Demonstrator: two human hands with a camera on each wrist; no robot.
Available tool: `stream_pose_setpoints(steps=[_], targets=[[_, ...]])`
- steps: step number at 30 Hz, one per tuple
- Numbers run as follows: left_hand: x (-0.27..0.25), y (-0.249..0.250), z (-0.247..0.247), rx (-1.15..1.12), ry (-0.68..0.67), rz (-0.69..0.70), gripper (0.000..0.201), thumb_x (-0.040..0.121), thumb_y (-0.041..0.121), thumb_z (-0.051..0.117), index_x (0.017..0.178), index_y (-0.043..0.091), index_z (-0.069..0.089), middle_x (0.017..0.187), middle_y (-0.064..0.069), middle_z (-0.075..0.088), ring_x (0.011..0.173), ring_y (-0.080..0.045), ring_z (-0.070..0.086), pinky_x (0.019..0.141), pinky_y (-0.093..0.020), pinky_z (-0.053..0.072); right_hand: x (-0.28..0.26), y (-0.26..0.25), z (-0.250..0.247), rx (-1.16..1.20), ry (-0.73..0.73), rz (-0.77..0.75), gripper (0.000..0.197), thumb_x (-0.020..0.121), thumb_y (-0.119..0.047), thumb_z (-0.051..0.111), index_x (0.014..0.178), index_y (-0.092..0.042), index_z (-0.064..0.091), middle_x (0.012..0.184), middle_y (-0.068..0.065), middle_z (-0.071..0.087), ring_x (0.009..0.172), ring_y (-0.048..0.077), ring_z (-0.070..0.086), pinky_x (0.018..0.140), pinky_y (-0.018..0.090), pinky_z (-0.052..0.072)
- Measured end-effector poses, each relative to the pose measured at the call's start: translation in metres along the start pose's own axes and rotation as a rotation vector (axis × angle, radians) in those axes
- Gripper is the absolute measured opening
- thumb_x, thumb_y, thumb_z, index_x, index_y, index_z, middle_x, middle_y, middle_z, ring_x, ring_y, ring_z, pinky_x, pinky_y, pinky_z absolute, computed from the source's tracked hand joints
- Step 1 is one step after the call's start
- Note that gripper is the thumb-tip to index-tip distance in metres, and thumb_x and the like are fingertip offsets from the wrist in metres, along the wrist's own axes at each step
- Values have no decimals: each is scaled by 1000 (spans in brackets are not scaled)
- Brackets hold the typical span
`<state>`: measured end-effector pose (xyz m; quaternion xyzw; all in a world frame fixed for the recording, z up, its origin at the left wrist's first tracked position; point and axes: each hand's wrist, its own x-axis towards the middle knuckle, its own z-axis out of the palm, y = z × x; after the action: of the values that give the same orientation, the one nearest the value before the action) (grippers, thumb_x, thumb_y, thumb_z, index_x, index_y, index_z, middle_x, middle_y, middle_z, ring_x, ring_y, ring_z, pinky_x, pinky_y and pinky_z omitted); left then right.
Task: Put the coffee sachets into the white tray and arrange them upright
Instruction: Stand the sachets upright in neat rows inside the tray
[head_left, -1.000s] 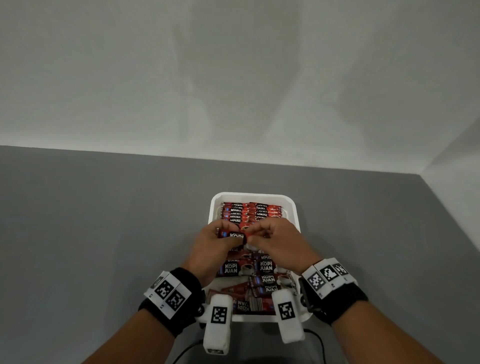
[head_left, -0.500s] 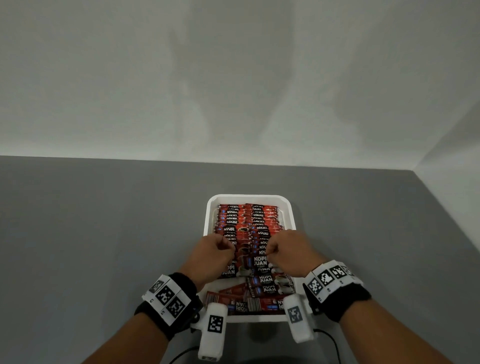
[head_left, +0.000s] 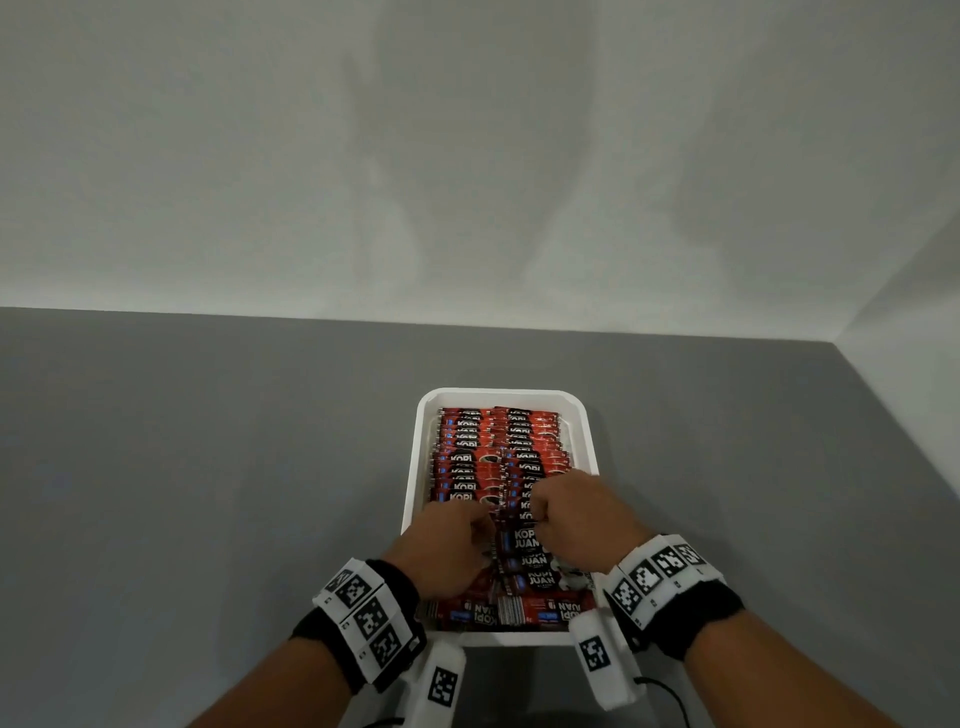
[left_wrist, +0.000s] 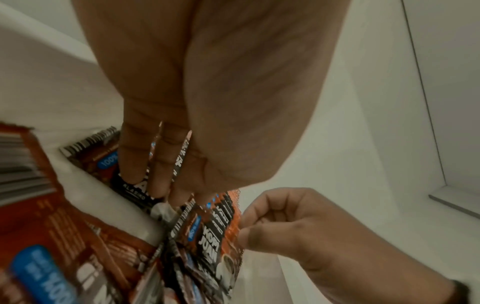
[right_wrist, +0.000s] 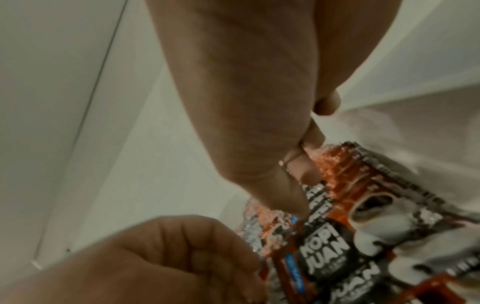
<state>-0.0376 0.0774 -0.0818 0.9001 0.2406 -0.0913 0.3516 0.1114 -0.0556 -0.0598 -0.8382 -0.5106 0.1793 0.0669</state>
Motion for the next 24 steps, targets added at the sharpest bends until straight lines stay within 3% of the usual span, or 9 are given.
stream_pose_setpoints(steps=[3, 5, 9, 13, 24], targets=[[-1, 1, 4, 49, -51, 88, 31, 96, 11, 57, 124, 20, 69, 126, 7, 66, 116, -13, 60, 100, -24, 45, -17, -1, -2, 132, -222, -78, 15, 90, -26, 61, 90, -19, 74, 95, -5, 72, 86, 12, 68, 80, 31, 59], [2, 0, 8, 80, -72, 150, 34, 97, 11, 54, 127, 20, 70, 131, 4, 65, 120, -14, 58, 108, -30, 44, -27, -2, 5, 91, -327, -100, 24, 89, -34, 58, 103, -21, 74, 101, -3, 72, 88, 15, 68, 81, 36, 60], [5, -5, 16, 192, -92, 183, 38, 100, 18, 52, 136, 26, 63, 138, 0, 54, 128, -19, 44, 115, -34, 35, -36, -1, 22, -18, -308, -118, 34, 94, -35, 50, 120, -17, 63, 121, 2, 62, 107, 23, 60, 93, 39, 53], [11, -14, 24, 253, -120, 147, 42, 97, 26, 54, 138, 34, 59, 132, 0, 50, 125, -22, 42, 112, -38, 38, -37, -4, 29, -61, -285, -127, 39, 101, -37, 44, 132, -17, 55, 133, 3, 52, 123, 24, 48, 106, 42, 41], [12, -17, 28, 230, -126, 131, 52, 91, 15, 57, 141, 30, 57, 135, -1, 46, 130, -23, 39, 117, -41, 32, -37, -9, 26, -59, -346, -103, 40, 95, -36, 48, 129, -16, 56, 129, 6, 56, 120, 26, 52, 104, 43, 45]])
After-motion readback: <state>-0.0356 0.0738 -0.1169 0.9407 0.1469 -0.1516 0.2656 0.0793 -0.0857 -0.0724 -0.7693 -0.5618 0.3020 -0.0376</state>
